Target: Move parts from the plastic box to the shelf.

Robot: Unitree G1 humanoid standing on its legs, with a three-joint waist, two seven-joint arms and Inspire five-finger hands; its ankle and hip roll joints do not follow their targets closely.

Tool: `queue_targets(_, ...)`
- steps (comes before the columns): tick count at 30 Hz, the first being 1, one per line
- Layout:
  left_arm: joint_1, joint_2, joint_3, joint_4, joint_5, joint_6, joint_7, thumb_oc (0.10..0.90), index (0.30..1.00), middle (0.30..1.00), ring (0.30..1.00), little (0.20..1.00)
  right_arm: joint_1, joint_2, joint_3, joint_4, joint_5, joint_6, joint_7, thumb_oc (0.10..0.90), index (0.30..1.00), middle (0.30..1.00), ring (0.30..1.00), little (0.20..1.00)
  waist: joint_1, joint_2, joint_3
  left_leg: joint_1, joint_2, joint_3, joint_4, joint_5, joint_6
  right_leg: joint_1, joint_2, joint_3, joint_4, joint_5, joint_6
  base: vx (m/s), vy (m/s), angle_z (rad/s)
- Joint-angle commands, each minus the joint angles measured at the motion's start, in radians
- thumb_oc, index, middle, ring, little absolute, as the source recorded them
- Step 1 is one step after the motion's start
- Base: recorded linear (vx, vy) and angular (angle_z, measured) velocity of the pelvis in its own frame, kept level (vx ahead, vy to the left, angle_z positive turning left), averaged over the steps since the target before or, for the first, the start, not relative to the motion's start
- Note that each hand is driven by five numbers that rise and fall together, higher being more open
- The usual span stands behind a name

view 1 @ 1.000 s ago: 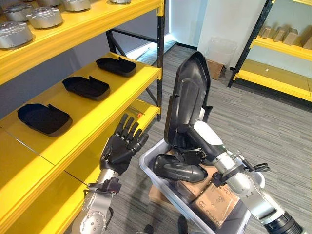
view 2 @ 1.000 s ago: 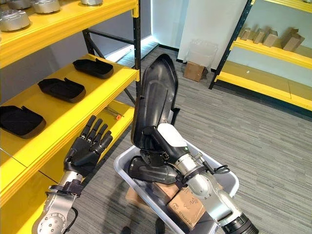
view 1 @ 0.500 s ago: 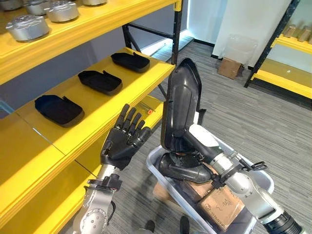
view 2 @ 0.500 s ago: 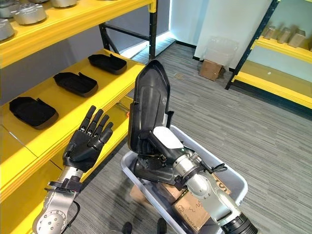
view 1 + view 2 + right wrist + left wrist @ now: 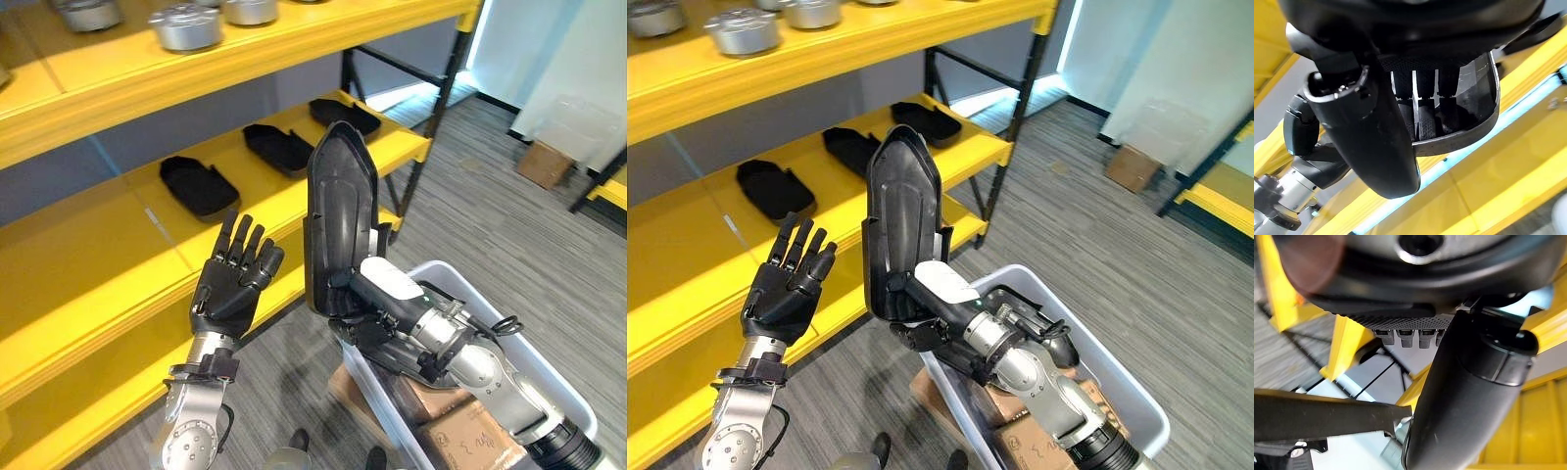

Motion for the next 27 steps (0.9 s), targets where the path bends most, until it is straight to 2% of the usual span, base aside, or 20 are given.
queue_targets(1,-0.023,0.045,0.035,-0.115,0.031,-0.067,-0.068,0.9,1.0,1.0,1.0,1.0,-0.144,0.048,-0.014,-0.07,0.017,-0.111,-0.055,0.4,0.3,0.3,0.3,0.3,-0.009,-0.035,-0.087,0.025,0.137,0.184,0.135,0.064,-0.006,-0.006,-0.001,-0.021,0.12,-0.072,-0.038,0.0,-0.059,1.42)
queue_targets(3,-0.03,0.046,0.026,-0.103,0.032,-0.065,-0.068,0.9,1.0,1.0,1.0,1.0,-0.143,0.05,-0.016,-0.063,0.016,-0.116,-0.05,0.4,0.3,0.3,0.3,0.3,-0.013,-0.033,-0.088,0.027,0.15,0.22,0.114,0.071,-0.012,0.001,-0.001,-0.047,0.123,-0.076,-0.039,0.0,-0.037,0.97)
queue_targets(4,-0.038,0.047,0.017,-0.09,0.024,-0.058,-0.074,0.9,1.0,1.0,1.0,1.0,-0.144,0.055,-0.019,-0.06,0.01,-0.107,-0.047,0.4,0.3,0.3,0.3,0.3,-0.016,-0.027,-0.093,0.034,0.165,0.269,0.06,0.083,-0.021,0.009,-0.001,-0.081,0.122,-0.08,-0.036,0.0,-0.016,0.87)
queue_targets(7,-0.045,0.047,0.011,-0.079,0.03,-0.065,-0.051,0.9,1.0,1.0,1.0,1.0,-0.144,0.058,-0.015,-0.052,0.023,-0.116,-0.032,0.4,0.3,0.3,0.3,0.3,-0.017,-0.021,-0.097,0.04,0.18,0.312,0.002,0.102,-0.033,0.02,-0.001,-0.114,0.117,-0.084,-0.032,0.01,0.007,0.92)
queue_targets(8,-0.042,0.046,0.011,-0.073,0.029,-0.072,-0.043,0.9,1.0,1.0,1.0,1.0,-0.141,0.059,-0.01,-0.048,0.03,-0.125,-0.024,0.4,0.3,0.3,0.3,0.3,-0.012,-0.017,-0.098,0.036,0.186,0.323,-0.024,0.125,-0.043,0.025,-0.001,-0.132,0.113,-0.085,-0.03,0.01,0.01,0.76)
queue_targets(11,-0.031,0.045,0.018,-0.072,0.02,-0.066,-0.043,0.9,1.0,1.0,1.0,1.0,-0.126,0.058,-0.013,-0.058,0.028,-0.135,-0.016,0.4,0.3,0.3,0.3,0.3,-0.008,-0.016,-0.094,0.04,0.18,0.35,-0.048,0.123,-0.044,0.035,-0.007,-0.165,0.114,-0.089,-0.023,0.01,-0.025,0.69)
queue_targets(12,-0.028,0.04,0.021,-0.067,0.021,-0.049,-0.057,0.9,1.0,1.0,1.0,1.0,-0.11,0.056,-0.018,-0.063,0.017,-0.133,-0.027,0.4,0.3,0.3,0.3,0.3,-0.008,-0.023,-0.098,0.055,0.157,0.385,-0.055,0.069,-0.04,0.044,-0.017,-0.188,0.115,-0.1,-0.009,0.0,-0.08,0.68)
queue_targets(13,-0.03,0.043,0.02,-0.065,0.023,-0.033,-0.066,0.9,1.0,1.0,1.0,1.0,-0.1,0.052,-0.018,-0.062,0.013,-0.127,-0.047,0.4,0.3,0.3,0.3,0.3,-0.002,-0.03,-0.099,0.068,0.129,0.408,-0.062,0.013,-0.018,0.044,-0.022,-0.207,0.118,-0.095,-0.004,0.02,-0.074,1.09)
queue_targets(16,-0.03,0.06,0.021,-0.064,0.01,-0.033,-0.091,0.9,1.0,1.0,1.0,1.0,-0.11,0.067,-0.008,-0.035,0.002,-0.131,-0.06,0.4,0.3,0.3,0.3,0.3,0.012,-0.027,-0.096,0.071,0.114,0.384,-0.087,0.009,-0.016,0.046,-0.02,-0.197,0.12,-0.095,0.002,0.02,0.028,0.55)
queue_targets(19,-0.035,0.062,0.017,-0.059,0.006,-0.041,-0.092,0.9,1.0,1.0,1.0,1.0,-0.105,0.066,-0.009,-0.04,0.047,-0.125,-0.024,0.4,0.3,0.3,0.3,0.3,0.012,-0.026,-0.099,0.075,0.113,0.382,-0.102,0.009,-0.014,0.048,-0.026,-0.198,0.128,-0.099,0.006,0.03,0.062,-0.01)
queue_targets(24,-0.035,0.058,0.017,-0.048,0.003,-0.04,-0.106,0.9,1.0,1.0,1.0,1.0,-0.097,0.076,-0.002,-0.039,0.053,-0.133,-0.021,0.4,0.3,0.3,0.3,0.3,0.015,-0.028,-0.099,0.075,0.116,0.387,-0.114,0.019,-0.017,0.053,-0.03,-0.201,0.127,-0.096,0.011,0.02,0.043,-0.01)
queue_targets(26,-0.036,0.056,0.015,-0.041,0.002,-0.035,-0.115,0.9,1.0,1.0,1.0,1.0,-0.095,0.08,0.0,-0.039,0.043,-0.121,-0.027,0.4,0.3,0.3,0.3,0.3,0.006,-0.029,-0.099,0.076,0.122,0.422,-0.093,0.008,-0.014,0.053,-0.035,-0.215,0.127,-0.093,0.012,0.0,0.086,0.01)
queue_targets(27,-0.05,0.05,0.002,-0.015,0.004,-0.024,-0.148,0.9,1.0,1.0,1.0,1.0,-0.083,0.077,-0.015,-0.049,0.032,-0.101,-0.042,0.4,0.3,0.3,0.3,0.3,-0.026,-0.033,-0.103,0.09,0.131,0.527,-0.055,-0.017,-0.001,0.052,-0.043,-0.254,0.126,-0.081,0.015,-0.02,0.093,0.11)
